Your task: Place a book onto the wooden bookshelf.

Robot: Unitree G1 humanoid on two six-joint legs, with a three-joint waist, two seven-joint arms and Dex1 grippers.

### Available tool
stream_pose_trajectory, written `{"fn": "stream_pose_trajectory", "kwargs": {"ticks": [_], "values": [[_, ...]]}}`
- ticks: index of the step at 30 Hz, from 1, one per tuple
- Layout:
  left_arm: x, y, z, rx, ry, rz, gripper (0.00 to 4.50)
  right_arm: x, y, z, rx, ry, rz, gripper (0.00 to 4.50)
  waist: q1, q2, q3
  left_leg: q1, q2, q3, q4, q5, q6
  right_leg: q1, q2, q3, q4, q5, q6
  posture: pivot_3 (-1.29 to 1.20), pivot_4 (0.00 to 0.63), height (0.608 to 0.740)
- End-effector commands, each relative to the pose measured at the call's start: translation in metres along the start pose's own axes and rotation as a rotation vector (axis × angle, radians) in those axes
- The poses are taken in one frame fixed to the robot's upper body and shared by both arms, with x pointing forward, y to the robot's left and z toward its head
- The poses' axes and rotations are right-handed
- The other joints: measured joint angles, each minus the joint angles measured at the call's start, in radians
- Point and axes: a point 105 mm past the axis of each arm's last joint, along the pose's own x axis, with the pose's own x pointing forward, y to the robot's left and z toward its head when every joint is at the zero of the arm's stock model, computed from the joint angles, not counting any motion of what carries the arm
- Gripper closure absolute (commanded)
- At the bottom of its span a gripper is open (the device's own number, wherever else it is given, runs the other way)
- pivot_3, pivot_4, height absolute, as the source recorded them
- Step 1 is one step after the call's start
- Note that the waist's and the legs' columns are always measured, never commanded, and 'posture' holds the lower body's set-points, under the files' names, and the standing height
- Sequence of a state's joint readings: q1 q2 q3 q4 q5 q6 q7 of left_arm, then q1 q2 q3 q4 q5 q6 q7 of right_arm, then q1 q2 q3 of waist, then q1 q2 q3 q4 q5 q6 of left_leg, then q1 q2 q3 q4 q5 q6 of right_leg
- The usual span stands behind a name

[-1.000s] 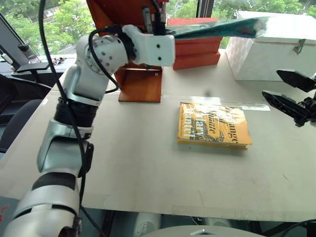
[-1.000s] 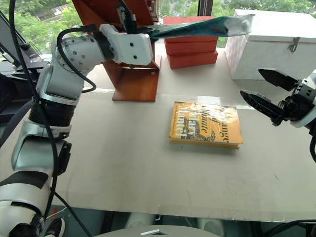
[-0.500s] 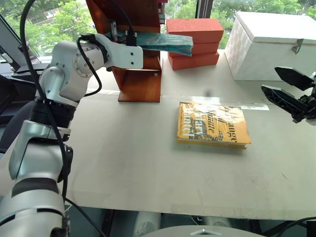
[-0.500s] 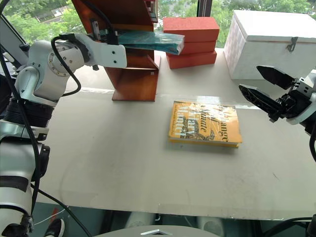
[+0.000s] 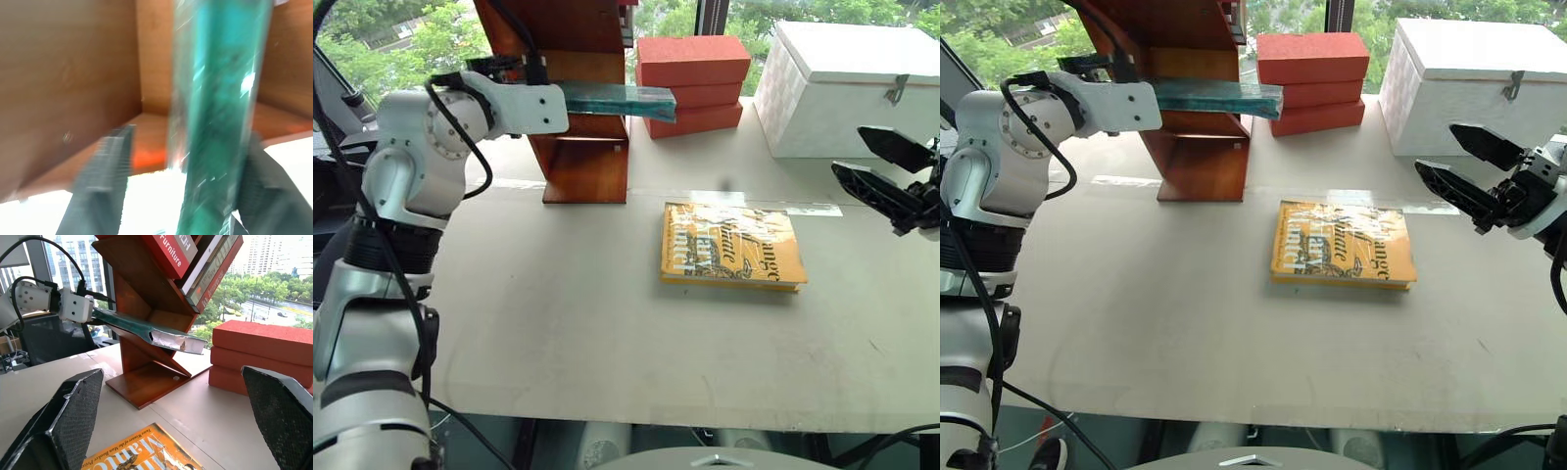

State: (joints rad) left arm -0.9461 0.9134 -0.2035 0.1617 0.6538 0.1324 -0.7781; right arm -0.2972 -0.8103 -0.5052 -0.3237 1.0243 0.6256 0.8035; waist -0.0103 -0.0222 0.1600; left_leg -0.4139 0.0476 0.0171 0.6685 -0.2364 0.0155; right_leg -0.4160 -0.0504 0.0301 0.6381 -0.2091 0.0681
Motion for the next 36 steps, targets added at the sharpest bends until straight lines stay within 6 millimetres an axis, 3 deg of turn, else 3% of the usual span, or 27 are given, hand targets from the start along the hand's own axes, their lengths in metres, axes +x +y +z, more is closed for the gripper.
{"fn": "stream_pose_trajectory", "kwargs": {"ticks": [1, 8, 14, 18, 20, 22, 26, 30, 36], "values": [[-0.011, 0.008, -0.010, -0.053, 0.049, 0.039, 0.11, 0.000, 0.001, 0.011, -0.038, -0.036, 0.009, 0.00, 0.000, 0.000, 0.000, 0.000, 0.000, 0.000, 0.000, 0.000, 0.000, 0.000, 0.000, 0.000, 0.000, 0.000, 0.000, 0.00, 0.150, 0.740], [-0.029, 0.014, 0.001, -0.192, -0.018, 0.045, 0.11, -0.003, -0.007, 0.009, -0.050, -0.023, -0.008, 0.00, 0.002, -0.003, 0.002, -0.002, 0.000, 0.000, 0.000, 0.000, 0.000, 0.000, 0.000, 0.000, -0.002, 0.000, 0.000, 0.00, 0.150, 0.740], [-0.059, 0.034, 0.011, -0.253, -0.134, 0.173, 0.11, -0.019, -0.010, -0.004, -0.035, 0.036, -0.039, 0.00, 0.002, -0.003, 0.002, -0.002, 0.000, 0.000, -0.001, 0.000, 0.000, 0.000, 0.000, 0.000, -0.002, 0.000, 0.000, 0.00, 0.150, 0.740], [-0.074, 0.022, 0.023, -0.407, -0.247, 0.099, 0.11, -0.028, -0.006, -0.011, -0.009, 0.055, -0.060, 0.00, 0.001, -0.003, 0.002, -0.001, 0.000, 0.000, 0.000, 0.000, 0.000, 0.000, 0.000, 0.000, -0.002, 0.000, 0.000, 0.00, 0.150, 0.740], [-0.080, 0.007, 0.025, -0.607, -0.332, -0.030, 0.11, -0.033, -0.003, -0.021, 0.001, 0.090, -0.068, 0.00, 0.002, -0.003, 0.002, -0.001, 0.000, 0.000, 0.000, 0.000, 0.000, 0.000, 0.000, 0.000, -0.001, 0.000, 0.000, 0.00, 0.150, 0.740], [-0.085, -0.010, 0.022, -0.648, -0.377, -0.147, 0.11, -0.040, -0.001, -0.036, -0.006, 0.140, -0.086, 0.00, 0.000, -0.003, 0.001, 0.000, 0.000, 0.000, 0.000, 0.000, 0.000, 0.000, 0.000, 0.000, 0.000, -0.001, 0.000, 0.00, 0.150, 0.740], [-0.105, -0.074, 0.043, -0.883, -0.528, -0.467, 0.11, -0.068, -0.001, -0.086, -0.048, 0.294, -0.156, 0.00, -0.005, -0.002, 0.001, 0.001, 0.000, 0.001, 0.000, 0.000, 0.000, 0.000, 0.000, 0.001, 0.000, -0.003, -0.002, 0.00, 0.150, 0.740], [-0.105, -0.119, 0.054, -1.096, -0.537, -0.466, 0.11, -0.094, 0.011, -0.122, -0.047, 0.397, -0.176, 0.00, 0.004, -0.002, 0.001, 0.000, 0.000, 0.001, 0.000, 0.000, 0.000, 0.000, -0.001, 0.001, -0.001, -0.003, -0.003, 0.00, 0.150, 0.740], [-0.108, -0.194, 0.068, -1.266, -0.480, -0.473, 0.11, -0.112, 0.025, -0.155, -0.039, 0.460, -0.189, 0.00, -0.003, -0.003, 0.000, 0.007, 0.000, 0.003, 0.001, 0.000, 0.000, 0.005, -0.001, 0.004, -0.001, -0.005, 0.000, 0.00, 0.150, 0.740]]}}
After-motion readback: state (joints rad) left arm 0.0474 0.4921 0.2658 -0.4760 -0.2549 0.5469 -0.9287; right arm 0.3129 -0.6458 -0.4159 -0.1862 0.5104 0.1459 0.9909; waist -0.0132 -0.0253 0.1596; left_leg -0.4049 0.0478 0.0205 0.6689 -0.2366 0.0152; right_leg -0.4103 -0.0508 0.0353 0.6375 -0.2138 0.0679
